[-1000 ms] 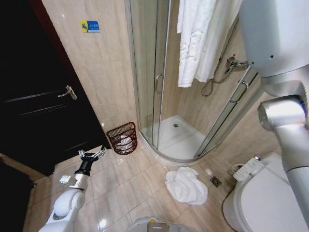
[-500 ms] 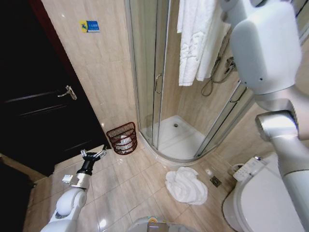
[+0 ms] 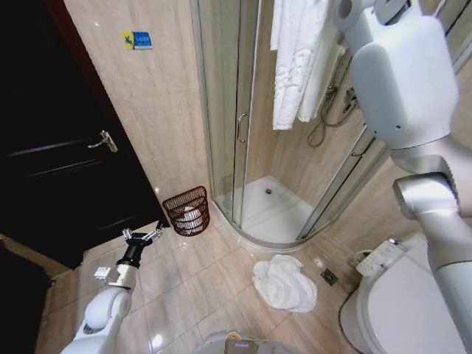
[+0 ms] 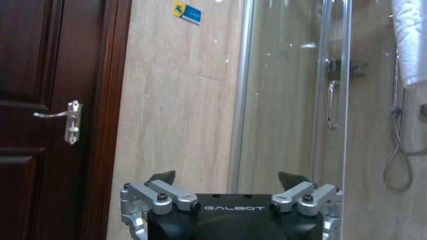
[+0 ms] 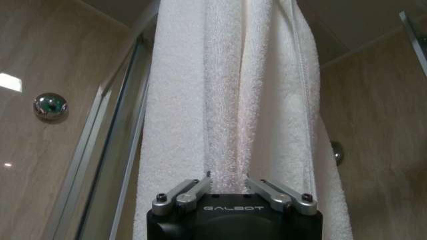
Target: Discard the used towel into the hamper.
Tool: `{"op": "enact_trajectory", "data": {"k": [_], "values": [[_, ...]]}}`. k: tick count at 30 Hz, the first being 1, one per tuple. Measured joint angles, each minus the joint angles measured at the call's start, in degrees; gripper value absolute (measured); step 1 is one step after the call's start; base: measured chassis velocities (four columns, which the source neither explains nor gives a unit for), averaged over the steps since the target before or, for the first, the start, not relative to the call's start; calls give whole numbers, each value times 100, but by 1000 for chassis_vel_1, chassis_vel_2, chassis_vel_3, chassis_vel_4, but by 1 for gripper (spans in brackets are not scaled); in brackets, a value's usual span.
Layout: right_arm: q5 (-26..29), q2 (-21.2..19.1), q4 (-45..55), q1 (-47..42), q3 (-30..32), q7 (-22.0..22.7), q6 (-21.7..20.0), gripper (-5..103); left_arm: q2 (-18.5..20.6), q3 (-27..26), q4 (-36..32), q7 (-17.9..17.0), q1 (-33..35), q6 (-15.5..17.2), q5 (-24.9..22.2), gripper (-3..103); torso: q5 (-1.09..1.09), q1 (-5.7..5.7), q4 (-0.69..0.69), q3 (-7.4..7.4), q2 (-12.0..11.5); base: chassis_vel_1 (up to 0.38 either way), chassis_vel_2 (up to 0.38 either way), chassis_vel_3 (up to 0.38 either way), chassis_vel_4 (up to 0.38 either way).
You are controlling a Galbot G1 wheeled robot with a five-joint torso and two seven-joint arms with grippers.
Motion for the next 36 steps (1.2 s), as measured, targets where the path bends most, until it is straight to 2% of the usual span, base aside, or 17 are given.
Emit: {"op": "enact_trajectory", "data": {"k": [4, 14, 24, 36], "values": [[60, -82, 59, -5, -47, -29, 4, 5, -31, 9, -22, 5, 5, 0, 39, 100, 0, 0, 0, 0, 0, 0, 0, 0, 0], [364, -356, 415, -177, -66, -4, -21, 5, -53, 23, -92, 1, -5, 5, 67, 100, -1, 0, 0, -1, 0, 0, 0, 0, 0], [761, -870, 1237, -880, 3, 76, -99, 5, -76, 39, -128, -6, -5, 21, 89, 100, -1, -1, 0, -1, 0, 0, 0, 0, 0], [1071, -1484, 2199, -2109, 436, 251, -172, 5, -93, 76, -135, -14, -18, 28, 186, 100, 0, -1, 0, 0, 0, 0, 0, 0, 0]]}}
